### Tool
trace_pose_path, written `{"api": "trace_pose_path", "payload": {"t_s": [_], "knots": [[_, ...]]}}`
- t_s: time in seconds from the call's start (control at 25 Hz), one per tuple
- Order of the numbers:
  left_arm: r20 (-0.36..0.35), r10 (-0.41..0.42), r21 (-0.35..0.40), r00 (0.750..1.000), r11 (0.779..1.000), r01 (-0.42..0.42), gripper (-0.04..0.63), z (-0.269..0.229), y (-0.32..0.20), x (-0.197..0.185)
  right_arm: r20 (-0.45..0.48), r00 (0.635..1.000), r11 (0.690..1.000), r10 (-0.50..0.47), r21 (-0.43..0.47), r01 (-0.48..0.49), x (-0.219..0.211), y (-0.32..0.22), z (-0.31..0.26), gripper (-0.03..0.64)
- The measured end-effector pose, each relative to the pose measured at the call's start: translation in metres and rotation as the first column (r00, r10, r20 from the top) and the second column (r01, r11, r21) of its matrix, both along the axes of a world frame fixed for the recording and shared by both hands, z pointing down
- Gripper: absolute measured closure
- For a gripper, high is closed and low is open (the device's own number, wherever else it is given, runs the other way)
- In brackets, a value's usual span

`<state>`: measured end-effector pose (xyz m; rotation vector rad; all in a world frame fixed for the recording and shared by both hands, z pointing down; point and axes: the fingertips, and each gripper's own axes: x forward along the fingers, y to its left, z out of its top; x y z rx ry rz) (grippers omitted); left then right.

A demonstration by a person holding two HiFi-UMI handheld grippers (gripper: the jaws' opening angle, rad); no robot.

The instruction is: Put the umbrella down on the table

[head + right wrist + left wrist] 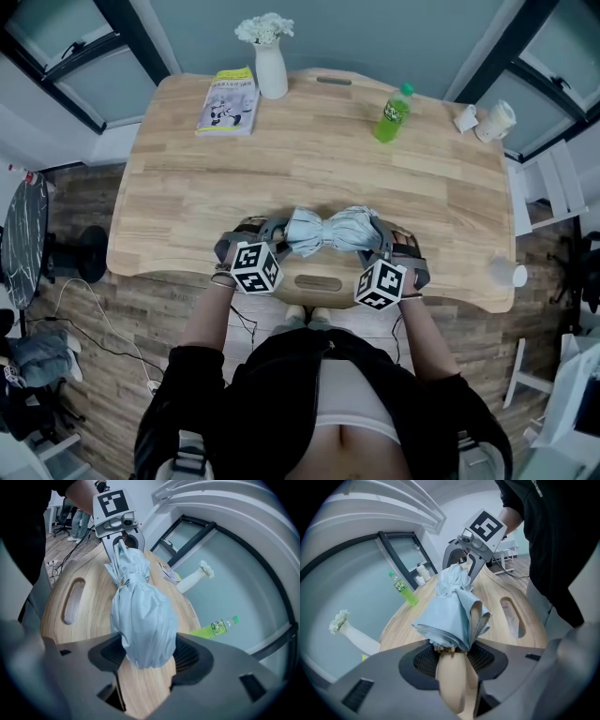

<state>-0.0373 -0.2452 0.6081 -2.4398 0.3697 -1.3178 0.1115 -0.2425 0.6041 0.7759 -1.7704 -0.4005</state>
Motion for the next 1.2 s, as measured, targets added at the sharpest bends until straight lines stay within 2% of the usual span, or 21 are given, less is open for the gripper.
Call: {"api": "trace_pose_path", "payload": {"t_s": [1.2], "knots": [[0.011,-0.009,-0.057,1.000,0.998,0.009,0.419,0.025,-0.005,-0.004,-0.003,1.000,0.998,-0.006,-0.070,0.006,-0.004,-0.006,0.026,0.308]]}}
